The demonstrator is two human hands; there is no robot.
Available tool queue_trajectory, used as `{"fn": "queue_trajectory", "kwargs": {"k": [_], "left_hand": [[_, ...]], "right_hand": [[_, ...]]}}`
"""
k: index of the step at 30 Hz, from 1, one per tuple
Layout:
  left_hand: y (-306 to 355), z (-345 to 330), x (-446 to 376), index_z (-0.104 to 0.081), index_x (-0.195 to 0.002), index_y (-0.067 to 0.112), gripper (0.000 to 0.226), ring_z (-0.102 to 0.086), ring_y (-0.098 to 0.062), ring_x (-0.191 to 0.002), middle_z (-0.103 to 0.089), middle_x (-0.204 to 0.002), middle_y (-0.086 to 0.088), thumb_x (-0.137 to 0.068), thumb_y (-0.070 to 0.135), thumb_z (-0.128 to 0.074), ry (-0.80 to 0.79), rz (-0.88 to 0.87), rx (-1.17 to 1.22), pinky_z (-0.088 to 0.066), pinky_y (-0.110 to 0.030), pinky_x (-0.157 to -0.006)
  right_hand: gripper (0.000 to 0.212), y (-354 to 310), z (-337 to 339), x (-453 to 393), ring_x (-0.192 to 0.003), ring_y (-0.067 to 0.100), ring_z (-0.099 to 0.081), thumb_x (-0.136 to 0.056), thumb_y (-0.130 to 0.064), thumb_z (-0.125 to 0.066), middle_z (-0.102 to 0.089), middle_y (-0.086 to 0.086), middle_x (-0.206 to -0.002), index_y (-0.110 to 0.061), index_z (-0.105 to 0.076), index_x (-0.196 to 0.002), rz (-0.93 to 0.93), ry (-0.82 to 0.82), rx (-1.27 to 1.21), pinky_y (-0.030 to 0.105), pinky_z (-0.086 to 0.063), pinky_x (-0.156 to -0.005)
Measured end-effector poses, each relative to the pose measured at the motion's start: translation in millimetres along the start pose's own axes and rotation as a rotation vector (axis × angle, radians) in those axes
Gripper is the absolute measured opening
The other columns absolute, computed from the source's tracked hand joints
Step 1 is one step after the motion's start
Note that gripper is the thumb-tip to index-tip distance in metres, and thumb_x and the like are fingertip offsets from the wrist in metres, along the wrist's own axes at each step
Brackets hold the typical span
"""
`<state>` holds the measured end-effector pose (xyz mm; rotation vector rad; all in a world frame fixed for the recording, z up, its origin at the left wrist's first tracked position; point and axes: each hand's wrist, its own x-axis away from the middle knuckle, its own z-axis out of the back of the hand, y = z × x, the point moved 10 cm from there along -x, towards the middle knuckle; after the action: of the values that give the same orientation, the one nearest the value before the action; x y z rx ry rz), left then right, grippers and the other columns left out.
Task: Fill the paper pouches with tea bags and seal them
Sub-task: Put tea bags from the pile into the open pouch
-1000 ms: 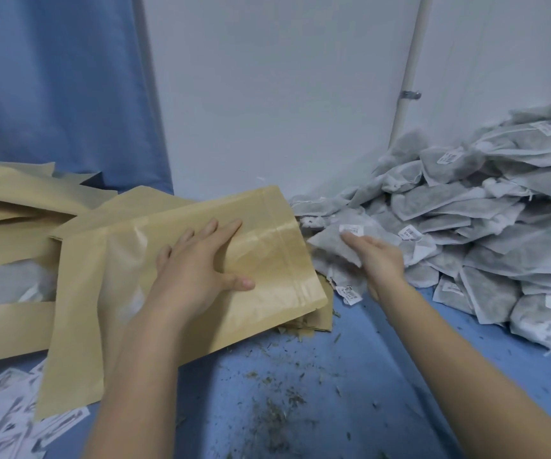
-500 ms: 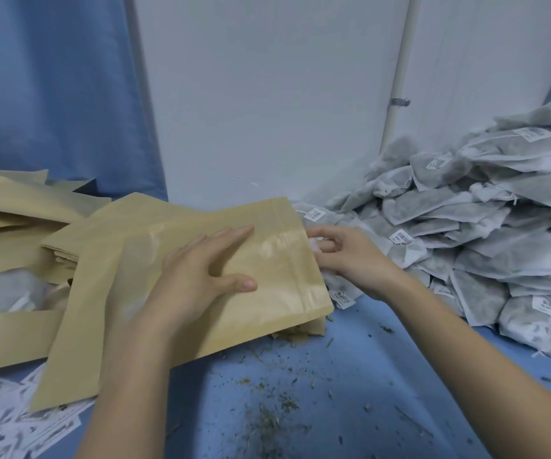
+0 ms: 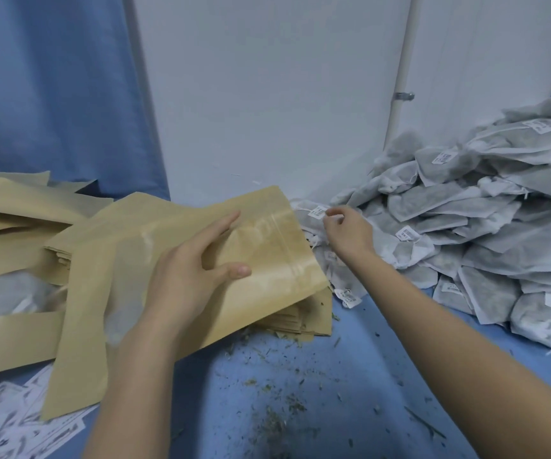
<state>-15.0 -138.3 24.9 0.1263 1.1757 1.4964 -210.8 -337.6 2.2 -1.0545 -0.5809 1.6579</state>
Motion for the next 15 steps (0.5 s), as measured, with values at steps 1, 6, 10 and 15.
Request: {"fn": "queue_trajectory", "kwargs": {"k": [1,6,10,15], "left_hand": [[-3.3,3.1,-0.5,-0.047,-0.120,0.062,0.074,-0.037,0.035,-0.098,-0.049,-0.102,0.052,-0.063,0.030,-0.083,0.024,0.015,-0.008,-0.026,0.009,-0.077],[-6.7,5.5,-0.9,-0.054,-0.108,0.062,0.063,-0.042,0.029,-0.090,-0.048,-0.090,0.055,-0.061,0.033,-0.084,0.050,0.013,-0.043,-0.027,0.008,-0.073],[-2.5,1.8,-0.1,-0.051,-0.103,0.065,0.062,-0.036,0.037,-0.089,-0.044,-0.088,0.059,-0.062,0.031,-0.084,0.032,-0.026,-0.061,-0.025,0.010,-0.071],[-6.5,1.6,-0.6,-0.055,-0.109,0.059,0.063,-0.035,0.038,-0.086,-0.047,-0.086,0.056,-0.063,0.029,-0.084,0.043,-0.012,-0.053,-0.026,0.009,-0.071]], "right_hand": [[0.032,8.1,-8.3,-9.8,-0.106,0.024,-0.055,-0.092,-0.024,-0.044,-0.063,0.009,-0.111,-0.017,-0.057,-0.121,0.000,-0.025,0.103,0.029,-0.041,-0.086],[0.040,39.2,-38.8,-38.2,-0.121,0.031,-0.045,-0.089,-0.035,-0.048,-0.056,0.013,-0.125,-0.027,-0.051,-0.129,-0.141,-0.100,0.213,0.036,-0.038,-0.100],[0.036,47.4,-22.8,-30.3,-0.108,0.021,-0.056,-0.082,-0.023,-0.061,-0.065,0.005,-0.114,-0.022,-0.062,-0.118,-0.186,0.083,-0.047,0.025,-0.041,-0.086],[0.030,48.6,23.6,0.7,-0.086,0.003,-0.059,-0.082,-0.018,-0.068,-0.065,-0.004,-0.100,-0.023,-0.066,-0.111,-0.076,0.202,-0.423,0.020,-0.047,-0.080]]}}
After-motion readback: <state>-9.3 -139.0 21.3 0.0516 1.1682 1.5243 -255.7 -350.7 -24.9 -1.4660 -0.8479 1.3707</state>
